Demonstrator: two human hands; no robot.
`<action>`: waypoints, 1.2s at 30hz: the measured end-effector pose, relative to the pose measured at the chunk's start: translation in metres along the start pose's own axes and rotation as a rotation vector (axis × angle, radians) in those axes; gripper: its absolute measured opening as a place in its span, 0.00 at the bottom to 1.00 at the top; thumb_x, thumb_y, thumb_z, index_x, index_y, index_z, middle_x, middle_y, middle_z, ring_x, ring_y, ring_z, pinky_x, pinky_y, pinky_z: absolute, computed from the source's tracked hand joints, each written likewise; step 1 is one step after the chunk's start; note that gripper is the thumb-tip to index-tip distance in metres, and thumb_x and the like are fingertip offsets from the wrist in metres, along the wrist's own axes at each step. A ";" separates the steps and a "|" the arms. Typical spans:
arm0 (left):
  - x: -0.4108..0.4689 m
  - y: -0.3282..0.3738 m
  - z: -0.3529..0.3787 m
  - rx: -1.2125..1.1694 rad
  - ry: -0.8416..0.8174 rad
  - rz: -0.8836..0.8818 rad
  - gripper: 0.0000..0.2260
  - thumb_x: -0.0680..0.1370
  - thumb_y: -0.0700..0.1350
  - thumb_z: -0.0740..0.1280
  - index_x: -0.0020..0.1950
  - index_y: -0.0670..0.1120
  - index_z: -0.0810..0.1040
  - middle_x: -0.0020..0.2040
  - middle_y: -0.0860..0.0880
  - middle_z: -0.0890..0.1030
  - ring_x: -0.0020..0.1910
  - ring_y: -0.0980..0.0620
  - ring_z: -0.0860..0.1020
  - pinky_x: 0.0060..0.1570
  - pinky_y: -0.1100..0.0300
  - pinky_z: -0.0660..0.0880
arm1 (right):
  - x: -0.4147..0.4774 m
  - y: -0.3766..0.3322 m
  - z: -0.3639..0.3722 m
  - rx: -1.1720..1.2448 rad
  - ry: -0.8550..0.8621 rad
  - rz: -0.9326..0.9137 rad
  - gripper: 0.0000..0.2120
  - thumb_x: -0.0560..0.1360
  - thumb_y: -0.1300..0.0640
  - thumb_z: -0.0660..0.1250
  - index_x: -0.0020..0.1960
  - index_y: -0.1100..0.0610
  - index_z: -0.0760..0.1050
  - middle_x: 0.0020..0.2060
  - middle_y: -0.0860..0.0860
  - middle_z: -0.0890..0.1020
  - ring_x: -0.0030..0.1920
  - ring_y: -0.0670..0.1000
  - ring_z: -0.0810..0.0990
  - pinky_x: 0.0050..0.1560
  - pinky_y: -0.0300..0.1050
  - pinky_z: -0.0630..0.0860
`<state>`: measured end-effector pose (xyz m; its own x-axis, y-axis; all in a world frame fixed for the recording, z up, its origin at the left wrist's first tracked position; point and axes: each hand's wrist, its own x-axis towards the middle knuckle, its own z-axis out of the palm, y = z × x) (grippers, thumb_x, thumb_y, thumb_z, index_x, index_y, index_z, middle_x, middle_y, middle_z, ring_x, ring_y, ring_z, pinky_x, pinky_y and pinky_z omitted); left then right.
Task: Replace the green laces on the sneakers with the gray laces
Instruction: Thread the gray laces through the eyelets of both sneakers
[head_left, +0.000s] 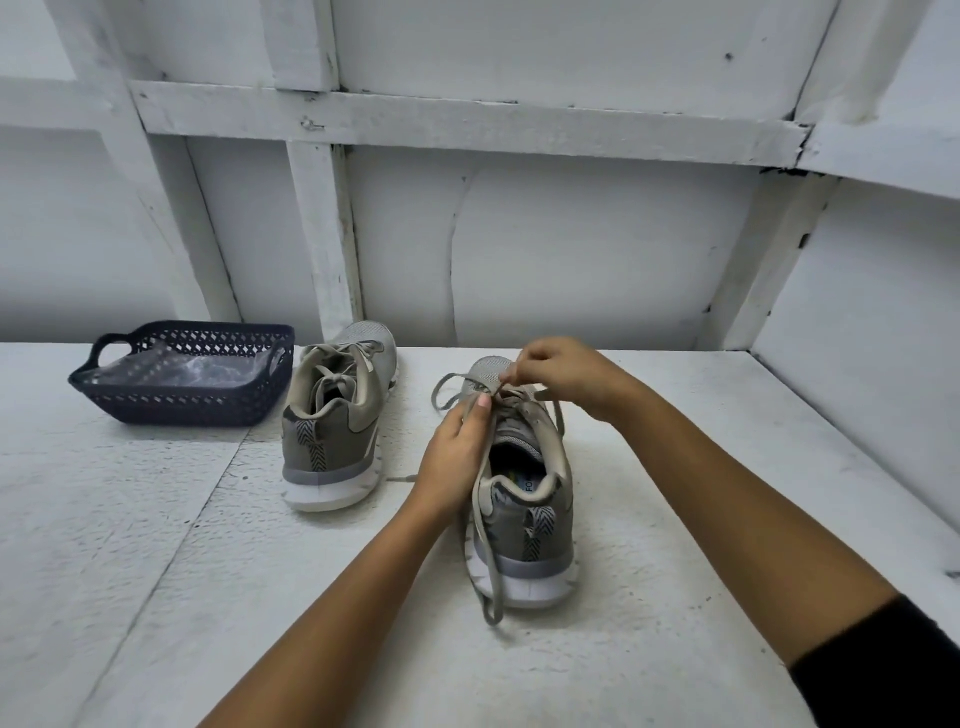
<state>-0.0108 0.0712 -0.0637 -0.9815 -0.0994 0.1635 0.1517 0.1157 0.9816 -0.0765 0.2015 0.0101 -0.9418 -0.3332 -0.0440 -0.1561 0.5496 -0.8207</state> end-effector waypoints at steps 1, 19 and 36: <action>-0.001 0.001 0.001 0.001 0.006 0.003 0.12 0.83 0.50 0.54 0.56 0.51 0.77 0.50 0.59 0.79 0.51 0.66 0.75 0.46 0.81 0.66 | -0.006 0.000 -0.005 0.179 -0.027 -0.001 0.10 0.76 0.63 0.60 0.38 0.59 0.75 0.42 0.56 0.84 0.48 0.53 0.81 0.49 0.46 0.72; -0.003 0.002 0.001 -0.057 -0.001 0.022 0.13 0.83 0.48 0.54 0.54 0.48 0.77 0.49 0.55 0.80 0.49 0.64 0.76 0.46 0.78 0.68 | 0.017 -0.014 0.024 -0.769 -0.093 -0.074 0.10 0.74 0.58 0.63 0.35 0.60 0.73 0.32 0.54 0.76 0.38 0.55 0.74 0.37 0.45 0.71; 0.000 -0.001 0.001 0.014 0.011 0.035 0.14 0.82 0.51 0.54 0.55 0.52 0.78 0.54 0.53 0.81 0.56 0.57 0.77 0.54 0.68 0.69 | -0.080 -0.003 -0.019 -0.045 -0.183 -0.242 0.11 0.72 0.65 0.61 0.33 0.54 0.72 0.41 0.58 0.85 0.50 0.57 0.81 0.55 0.56 0.75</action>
<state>-0.0112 0.0722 -0.0643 -0.9743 -0.1056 0.1988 0.1843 0.1327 0.9739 -0.0060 0.2410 0.0274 -0.8071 -0.5887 0.0449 -0.3864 0.4692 -0.7941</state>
